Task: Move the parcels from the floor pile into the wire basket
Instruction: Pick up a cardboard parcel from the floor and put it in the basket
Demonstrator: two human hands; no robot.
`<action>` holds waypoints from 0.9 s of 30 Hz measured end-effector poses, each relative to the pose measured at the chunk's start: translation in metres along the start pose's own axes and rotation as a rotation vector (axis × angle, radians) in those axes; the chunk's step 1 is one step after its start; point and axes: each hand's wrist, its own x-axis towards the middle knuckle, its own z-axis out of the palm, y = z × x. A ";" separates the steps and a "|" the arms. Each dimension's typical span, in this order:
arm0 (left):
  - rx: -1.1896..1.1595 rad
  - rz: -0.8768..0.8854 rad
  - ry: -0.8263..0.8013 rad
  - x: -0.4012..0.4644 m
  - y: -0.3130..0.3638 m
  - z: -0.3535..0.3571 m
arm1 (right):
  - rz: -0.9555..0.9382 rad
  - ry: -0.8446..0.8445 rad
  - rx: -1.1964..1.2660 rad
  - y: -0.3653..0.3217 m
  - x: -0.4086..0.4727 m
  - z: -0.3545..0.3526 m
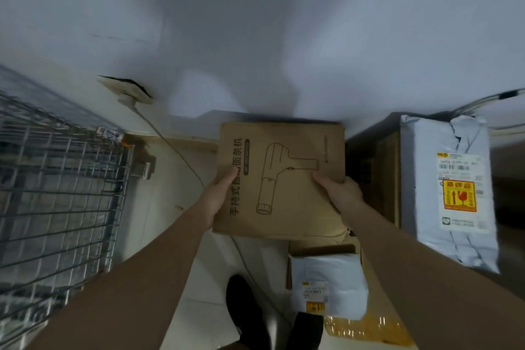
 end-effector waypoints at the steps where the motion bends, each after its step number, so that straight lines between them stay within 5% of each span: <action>1: -0.019 0.005 -0.002 -0.017 0.004 -0.001 | -0.009 -0.010 -0.014 -0.008 -0.013 -0.004; 15: -0.196 0.225 0.091 -0.468 0.118 -0.120 | -0.335 -0.373 -0.153 -0.232 -0.419 -0.076; 27: -0.531 0.548 0.412 -0.735 -0.035 -0.207 | -0.657 -0.782 -0.497 -0.257 -0.669 -0.010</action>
